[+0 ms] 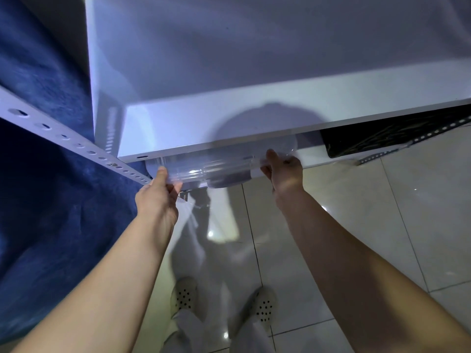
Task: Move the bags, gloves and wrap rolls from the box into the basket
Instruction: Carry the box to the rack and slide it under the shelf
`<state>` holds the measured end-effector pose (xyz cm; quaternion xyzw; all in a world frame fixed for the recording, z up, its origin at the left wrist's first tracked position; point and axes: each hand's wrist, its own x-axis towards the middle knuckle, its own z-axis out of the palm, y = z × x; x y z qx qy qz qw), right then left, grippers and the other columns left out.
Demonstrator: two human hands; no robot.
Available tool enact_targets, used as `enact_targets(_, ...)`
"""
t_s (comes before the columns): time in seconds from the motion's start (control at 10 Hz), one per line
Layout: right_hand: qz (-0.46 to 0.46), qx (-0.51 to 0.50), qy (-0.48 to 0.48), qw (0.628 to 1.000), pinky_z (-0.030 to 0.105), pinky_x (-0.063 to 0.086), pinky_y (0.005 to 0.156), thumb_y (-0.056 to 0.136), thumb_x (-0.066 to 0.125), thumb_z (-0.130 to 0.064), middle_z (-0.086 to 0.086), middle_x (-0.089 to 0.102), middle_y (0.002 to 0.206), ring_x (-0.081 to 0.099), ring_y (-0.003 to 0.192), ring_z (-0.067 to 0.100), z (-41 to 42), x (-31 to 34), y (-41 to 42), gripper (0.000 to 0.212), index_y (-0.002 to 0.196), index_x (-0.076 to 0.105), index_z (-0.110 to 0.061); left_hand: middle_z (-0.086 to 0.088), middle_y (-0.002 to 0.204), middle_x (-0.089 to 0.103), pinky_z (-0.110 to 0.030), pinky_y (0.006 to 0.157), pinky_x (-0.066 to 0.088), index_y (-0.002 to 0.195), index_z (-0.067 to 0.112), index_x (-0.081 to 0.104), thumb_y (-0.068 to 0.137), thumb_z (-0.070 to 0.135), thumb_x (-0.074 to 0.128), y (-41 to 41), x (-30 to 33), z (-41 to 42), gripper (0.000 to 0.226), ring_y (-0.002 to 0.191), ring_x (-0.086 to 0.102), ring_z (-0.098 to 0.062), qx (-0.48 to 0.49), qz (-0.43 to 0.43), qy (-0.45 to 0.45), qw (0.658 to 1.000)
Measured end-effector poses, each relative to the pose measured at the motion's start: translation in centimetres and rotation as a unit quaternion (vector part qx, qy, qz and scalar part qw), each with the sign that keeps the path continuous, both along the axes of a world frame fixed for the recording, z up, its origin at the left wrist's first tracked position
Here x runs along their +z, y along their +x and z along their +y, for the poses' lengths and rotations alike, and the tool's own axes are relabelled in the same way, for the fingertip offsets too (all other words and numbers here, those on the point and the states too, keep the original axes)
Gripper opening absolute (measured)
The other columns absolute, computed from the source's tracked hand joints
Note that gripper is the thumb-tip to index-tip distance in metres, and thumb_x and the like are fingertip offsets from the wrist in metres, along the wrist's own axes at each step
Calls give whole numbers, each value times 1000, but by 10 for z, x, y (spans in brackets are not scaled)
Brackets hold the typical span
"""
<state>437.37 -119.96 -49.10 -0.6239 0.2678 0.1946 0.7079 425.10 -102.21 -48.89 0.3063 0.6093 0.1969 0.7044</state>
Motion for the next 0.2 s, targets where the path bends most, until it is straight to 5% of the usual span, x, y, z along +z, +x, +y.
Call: enact_targets(0.2, 37, 22, -59, 997, 31, 53, 79, 86, 64, -15, 10, 58, 75, 57, 64, 15, -4, 4, -12, 38, 115, 48, 2, -8, 77, 59, -28, 73, 56, 77, 10, 54, 88, 23, 63, -4, 7, -1, 20, 68, 59, -17, -32, -2, -20, 999)
